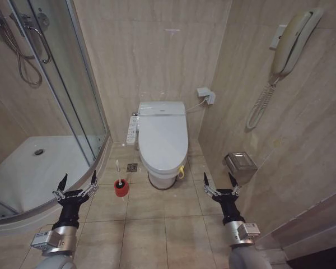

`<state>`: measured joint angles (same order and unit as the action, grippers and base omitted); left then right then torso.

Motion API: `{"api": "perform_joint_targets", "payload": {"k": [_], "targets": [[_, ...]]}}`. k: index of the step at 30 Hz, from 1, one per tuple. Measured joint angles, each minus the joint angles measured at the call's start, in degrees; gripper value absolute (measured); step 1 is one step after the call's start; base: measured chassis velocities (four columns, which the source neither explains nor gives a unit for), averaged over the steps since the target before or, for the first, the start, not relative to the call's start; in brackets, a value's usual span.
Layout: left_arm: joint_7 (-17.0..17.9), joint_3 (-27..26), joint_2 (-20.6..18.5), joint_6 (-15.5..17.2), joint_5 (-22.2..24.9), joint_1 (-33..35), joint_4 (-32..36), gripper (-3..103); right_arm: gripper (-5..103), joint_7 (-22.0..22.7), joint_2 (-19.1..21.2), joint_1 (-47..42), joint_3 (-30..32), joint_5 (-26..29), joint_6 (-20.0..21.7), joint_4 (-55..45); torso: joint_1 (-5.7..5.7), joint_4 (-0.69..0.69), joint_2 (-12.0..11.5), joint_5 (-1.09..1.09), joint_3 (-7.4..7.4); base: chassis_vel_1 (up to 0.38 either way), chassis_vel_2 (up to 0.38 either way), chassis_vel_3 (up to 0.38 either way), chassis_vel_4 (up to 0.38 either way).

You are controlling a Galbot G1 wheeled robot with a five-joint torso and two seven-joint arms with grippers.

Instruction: Open the toilet lid, clean the toilet bowl with a toilet brush, close the toilet lid, and flush.

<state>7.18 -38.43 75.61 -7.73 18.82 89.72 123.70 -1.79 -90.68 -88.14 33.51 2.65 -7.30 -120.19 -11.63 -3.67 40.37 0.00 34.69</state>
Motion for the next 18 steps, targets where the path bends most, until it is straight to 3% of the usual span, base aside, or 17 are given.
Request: {"api": "perform_joint_targets", "payload": {"k": [18], "targets": [[0.00, 0.00, 0.00, 0.00, 0.00, 0.00, 0.00, 100, 100, 2.11, 0.41, -0.03, 0.26, 0.46, -0.57, 1.15, 0.01, 0.00, 0.00, 0.00, 0.00, 0.000, 0.000, 0.000, 0.000]]}}
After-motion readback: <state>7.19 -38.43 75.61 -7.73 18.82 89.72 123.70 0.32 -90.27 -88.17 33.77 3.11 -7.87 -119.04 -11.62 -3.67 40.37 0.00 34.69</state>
